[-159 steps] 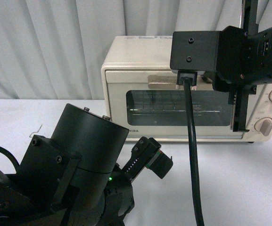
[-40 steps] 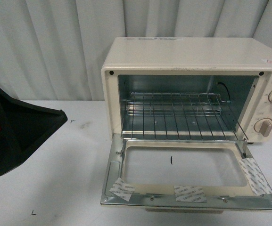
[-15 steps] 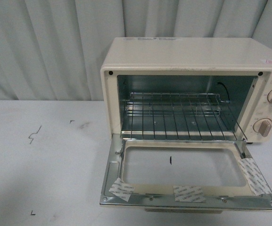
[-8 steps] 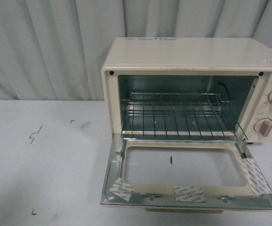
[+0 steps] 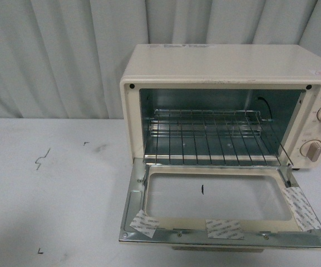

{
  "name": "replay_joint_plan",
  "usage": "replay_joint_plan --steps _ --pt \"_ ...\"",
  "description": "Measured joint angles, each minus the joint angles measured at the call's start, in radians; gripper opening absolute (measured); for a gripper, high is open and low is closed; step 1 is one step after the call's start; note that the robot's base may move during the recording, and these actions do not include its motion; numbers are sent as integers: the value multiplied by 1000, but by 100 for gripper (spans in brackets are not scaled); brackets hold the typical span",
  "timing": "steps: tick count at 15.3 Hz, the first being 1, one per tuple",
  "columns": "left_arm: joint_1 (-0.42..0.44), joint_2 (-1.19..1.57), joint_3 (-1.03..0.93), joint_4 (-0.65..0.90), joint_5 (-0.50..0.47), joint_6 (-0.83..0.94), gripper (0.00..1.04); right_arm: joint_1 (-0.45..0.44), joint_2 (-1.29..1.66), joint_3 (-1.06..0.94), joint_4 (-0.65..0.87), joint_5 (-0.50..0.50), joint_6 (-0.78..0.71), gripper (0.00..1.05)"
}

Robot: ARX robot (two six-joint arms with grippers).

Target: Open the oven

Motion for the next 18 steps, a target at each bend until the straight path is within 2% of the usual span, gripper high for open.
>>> replay_joint_plan --steps 1,3,5,6,18 --pt "0 0 0 0 0 0 47 0 0 0 0 0 0 98" --pt "0 0 0 0 0 0 76 0 0 0 0 0 0 98" --pt "0 0 0 0 0 0 96 0 0 0 0 0 0 98" --pt "0 0 0 0 0 1 98 0 0 0 0 0 0 98" --pt "0 0 0 2 0 1 98 0 0 0 4 0 0 98"
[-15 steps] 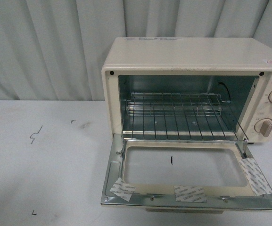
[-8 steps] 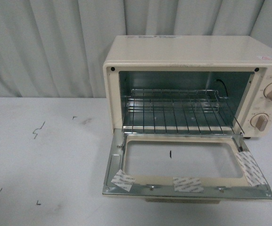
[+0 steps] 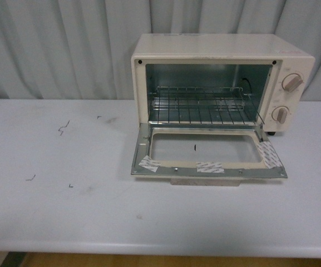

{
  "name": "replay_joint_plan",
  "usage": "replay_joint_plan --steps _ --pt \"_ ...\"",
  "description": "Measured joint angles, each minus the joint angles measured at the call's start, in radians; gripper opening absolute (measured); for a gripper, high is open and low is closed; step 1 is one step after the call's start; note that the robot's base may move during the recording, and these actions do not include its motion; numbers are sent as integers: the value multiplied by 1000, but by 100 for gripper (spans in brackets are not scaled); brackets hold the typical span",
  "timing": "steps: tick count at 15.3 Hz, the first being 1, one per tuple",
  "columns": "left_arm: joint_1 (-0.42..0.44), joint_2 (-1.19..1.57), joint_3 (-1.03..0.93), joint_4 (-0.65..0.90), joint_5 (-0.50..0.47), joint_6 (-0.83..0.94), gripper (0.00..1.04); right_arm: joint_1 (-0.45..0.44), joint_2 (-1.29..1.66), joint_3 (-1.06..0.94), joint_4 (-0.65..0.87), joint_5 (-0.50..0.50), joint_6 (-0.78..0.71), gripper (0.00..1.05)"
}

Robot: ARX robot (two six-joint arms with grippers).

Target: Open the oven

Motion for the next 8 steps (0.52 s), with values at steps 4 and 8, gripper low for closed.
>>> replay_joint_plan --steps 4,8 --pt "0 0 0 -3 0 0 98 0 -2 0 -2 0 0 98" --pt "0 0 0 1 0 0 98 0 -1 0 1 0 0 98"
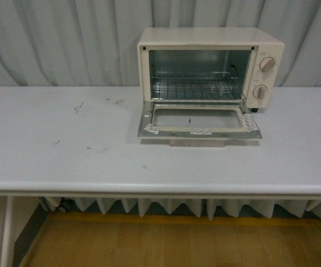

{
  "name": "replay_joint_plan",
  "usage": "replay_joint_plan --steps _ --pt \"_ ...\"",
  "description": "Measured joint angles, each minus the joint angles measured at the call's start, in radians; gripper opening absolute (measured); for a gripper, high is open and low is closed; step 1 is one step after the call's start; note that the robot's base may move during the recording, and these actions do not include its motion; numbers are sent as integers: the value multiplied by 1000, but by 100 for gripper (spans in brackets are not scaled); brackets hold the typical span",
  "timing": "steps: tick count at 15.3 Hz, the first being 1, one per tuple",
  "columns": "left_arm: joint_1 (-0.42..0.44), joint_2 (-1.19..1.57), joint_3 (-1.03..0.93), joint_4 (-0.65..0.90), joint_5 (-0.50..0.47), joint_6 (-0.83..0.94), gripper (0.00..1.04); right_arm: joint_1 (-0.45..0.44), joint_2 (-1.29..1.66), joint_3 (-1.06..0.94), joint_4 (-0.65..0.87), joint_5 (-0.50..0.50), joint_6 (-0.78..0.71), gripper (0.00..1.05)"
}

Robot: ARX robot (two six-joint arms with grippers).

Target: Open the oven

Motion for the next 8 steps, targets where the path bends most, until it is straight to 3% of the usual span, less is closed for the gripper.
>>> replay_joint_plan --steps 8 --pt "0 0 0 -3 0 0 98 0 0 0 -5 0 0 98"
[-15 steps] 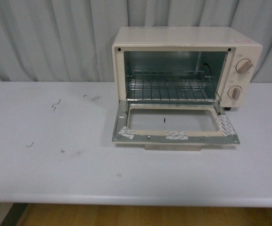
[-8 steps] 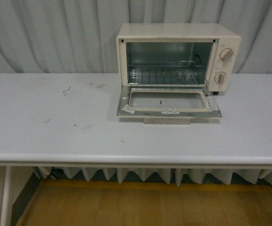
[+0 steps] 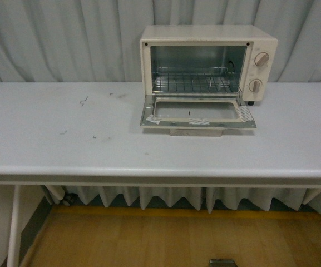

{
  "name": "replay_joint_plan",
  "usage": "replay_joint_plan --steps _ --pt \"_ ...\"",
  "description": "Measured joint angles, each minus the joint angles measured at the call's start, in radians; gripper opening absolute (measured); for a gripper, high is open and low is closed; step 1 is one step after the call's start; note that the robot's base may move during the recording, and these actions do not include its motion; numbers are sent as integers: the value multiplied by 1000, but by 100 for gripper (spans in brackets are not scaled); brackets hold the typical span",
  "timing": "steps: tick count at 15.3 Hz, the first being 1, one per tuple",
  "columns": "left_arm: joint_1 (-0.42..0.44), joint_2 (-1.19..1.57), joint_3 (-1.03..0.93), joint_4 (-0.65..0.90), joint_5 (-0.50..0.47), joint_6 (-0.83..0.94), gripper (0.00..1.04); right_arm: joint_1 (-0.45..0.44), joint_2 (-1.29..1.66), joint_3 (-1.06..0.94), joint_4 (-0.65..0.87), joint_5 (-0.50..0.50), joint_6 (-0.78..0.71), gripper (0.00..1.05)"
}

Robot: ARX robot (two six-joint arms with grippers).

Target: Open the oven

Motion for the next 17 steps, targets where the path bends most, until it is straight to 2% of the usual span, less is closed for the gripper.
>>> replay_joint_plan --steps 17 --pt "0 0 0 1 -1 0 98 0 0 0 1 0 0 98"
